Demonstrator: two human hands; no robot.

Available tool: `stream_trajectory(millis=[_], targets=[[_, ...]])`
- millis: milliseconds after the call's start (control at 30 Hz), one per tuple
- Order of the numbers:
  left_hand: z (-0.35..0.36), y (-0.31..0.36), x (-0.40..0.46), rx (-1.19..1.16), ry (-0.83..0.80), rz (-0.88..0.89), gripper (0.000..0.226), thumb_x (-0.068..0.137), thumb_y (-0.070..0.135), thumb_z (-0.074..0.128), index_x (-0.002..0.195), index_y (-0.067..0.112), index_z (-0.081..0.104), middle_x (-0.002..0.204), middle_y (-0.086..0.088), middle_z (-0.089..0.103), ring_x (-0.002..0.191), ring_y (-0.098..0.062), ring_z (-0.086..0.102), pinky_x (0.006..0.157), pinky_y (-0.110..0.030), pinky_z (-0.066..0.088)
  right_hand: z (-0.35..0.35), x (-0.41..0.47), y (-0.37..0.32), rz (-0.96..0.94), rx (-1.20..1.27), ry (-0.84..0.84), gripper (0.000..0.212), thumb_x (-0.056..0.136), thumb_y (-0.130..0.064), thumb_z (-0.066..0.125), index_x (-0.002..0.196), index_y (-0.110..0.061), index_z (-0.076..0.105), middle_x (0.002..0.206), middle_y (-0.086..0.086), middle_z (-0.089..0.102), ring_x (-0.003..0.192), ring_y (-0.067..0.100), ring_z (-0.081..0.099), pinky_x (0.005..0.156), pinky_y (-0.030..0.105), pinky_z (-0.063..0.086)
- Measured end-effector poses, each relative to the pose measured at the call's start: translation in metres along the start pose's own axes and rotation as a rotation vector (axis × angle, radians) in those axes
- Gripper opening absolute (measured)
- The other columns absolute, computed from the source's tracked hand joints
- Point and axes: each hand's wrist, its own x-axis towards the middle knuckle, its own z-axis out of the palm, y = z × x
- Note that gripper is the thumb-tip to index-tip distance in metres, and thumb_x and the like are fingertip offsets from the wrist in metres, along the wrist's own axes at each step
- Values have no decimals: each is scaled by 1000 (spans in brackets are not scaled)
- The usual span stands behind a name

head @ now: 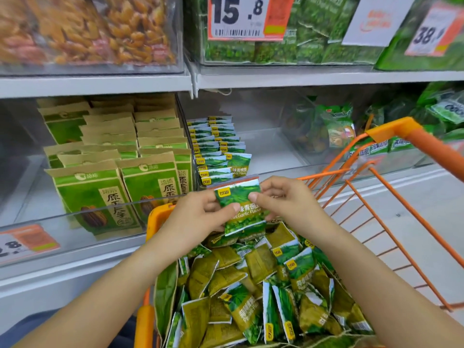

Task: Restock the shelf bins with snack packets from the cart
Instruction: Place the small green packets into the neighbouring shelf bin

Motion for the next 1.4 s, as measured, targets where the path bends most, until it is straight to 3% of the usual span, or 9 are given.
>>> stream_trajectory(millis=[100,200,300,467,700,867,967,1233,1400], targets=[[-1,4,2,-90,21,19,39,80,40,65,62,14,42,45,11,25,54,-13,40,62,-29,55,-5,-1,-3,62,123,-69,15,84,-18,70,95,-23,62,64,-9,63,65,4,60,63,27,56],[-3,-3,2,-23,15,116,25,91,32,61,69,21,56,50,9,41,49,-8,38,53,-26,37,-8,-5,-5,68,99,-227,23,84,-14,70,105,-23,68,72,-4,63,70,8,62,65,24,53],[-5,-10,-2,394,151,351,27,95,43,54,99,17,64,82,8,68,74,-8,65,67,-25,51,-5,-9,-7,37,42,-195,17,83,-10,70,95,-22,71,72,-4,68,64,9,60,58,21,49],[-11,-19,1,870,198,595,45,95,36,40,125,11,61,134,-7,57,124,-23,54,103,-32,42,-22,4,-15,-74,153,235,17,85,0,64,85,-16,68,59,-9,65,52,5,56,57,17,51],[-7,-30,4,1126,172,699,55,77,26,75,124,3,61,132,-16,58,121,-30,57,109,-46,34,-51,69,-22,-122,-194,385,12,87,-8,67,99,-7,68,71,3,61,55,-1,56,58,16,51],[-8,-29,3,1132,183,700,53,78,26,73,125,4,61,133,-16,58,122,-29,56,110,-43,32,-47,116,-9,124,-555,149,23,81,-18,75,96,-1,70,76,16,69,72,25,67,79,40,57],[-8,-28,2,1138,177,676,52,79,26,71,125,5,60,134,-15,57,124,-28,55,111,-42,28,-29,127,-2,202,-627,102,18,82,-15,75,94,-5,67,69,8,68,64,17,67,80,38,58],[-8,-27,2,1149,140,634,54,79,26,72,127,5,58,136,-15,55,126,-29,53,112,-41,28,8,150,4,306,-763,30,27,83,-12,73,104,3,65,96,19,72,91,31,70,88,44,54],[-8,-25,2,1131,130,618,53,78,26,72,126,6,60,135,-14,56,124,-28,54,112,-41,29,-2,137,-3,299,-957,-41,53,83,-26,73,130,-9,53,115,13,67,103,29,63,84,33,50]])
